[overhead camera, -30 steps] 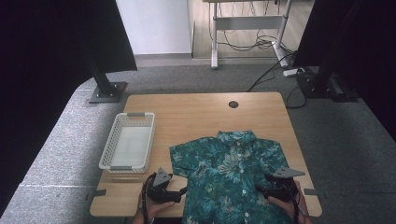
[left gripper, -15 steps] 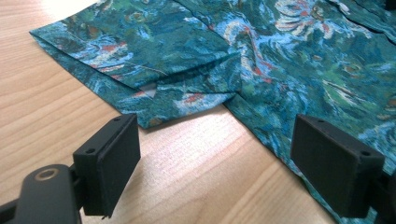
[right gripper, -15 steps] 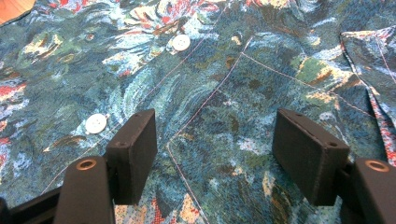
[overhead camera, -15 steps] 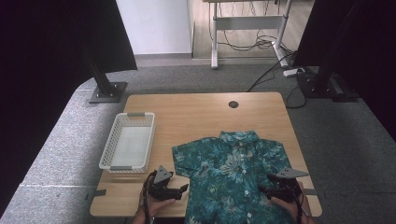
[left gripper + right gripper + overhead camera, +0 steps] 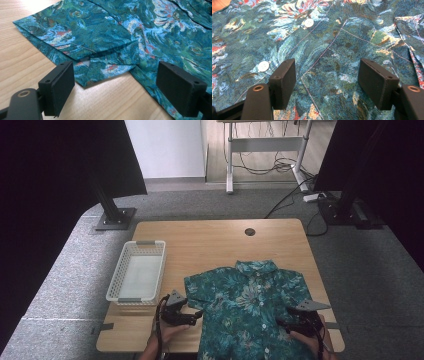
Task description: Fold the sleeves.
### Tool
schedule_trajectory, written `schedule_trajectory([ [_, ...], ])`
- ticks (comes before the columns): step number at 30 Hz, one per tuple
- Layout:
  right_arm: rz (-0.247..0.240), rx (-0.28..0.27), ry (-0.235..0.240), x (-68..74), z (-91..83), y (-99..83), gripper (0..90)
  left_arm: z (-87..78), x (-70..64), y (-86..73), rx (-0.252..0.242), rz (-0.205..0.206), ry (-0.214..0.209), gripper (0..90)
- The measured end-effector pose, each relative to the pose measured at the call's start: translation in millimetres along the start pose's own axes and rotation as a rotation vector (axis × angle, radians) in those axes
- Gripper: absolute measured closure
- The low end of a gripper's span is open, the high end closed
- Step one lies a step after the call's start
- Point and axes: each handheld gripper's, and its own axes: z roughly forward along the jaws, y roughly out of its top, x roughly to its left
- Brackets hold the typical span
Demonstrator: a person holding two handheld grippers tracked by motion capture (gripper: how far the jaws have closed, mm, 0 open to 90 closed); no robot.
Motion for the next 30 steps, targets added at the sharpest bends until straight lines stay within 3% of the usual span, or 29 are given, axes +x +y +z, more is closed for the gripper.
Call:
schedule_trajectory([
  [8, -0.006, 0.002, -0.005, 0.7, 0.1, 0.0, 30.7, 9.3, 7.2, 8.6, 0.017, -0.007, 0.005, 14.2],
  [14, 0.031, -0.011, 0.017, 0.4, 0.6, 0.9, 29.1, 16.4, 14.4, 19.3, 0.012, -0.028, 0.005, 14.3],
  [22, -0.032, -0.03, 0.078, 26.3, 4.6, 10.7, 28.8, 27.8, 24.2, 30.2, 0.031, -0.035, 0.008, 14.4],
  [30, -0.07, -0.019, 0.124, 43.0, 13.8, 11.1, 28.4, 33.7, 33.4, 34.1, 0.048, -0.044, 0.025, 14.8],
])
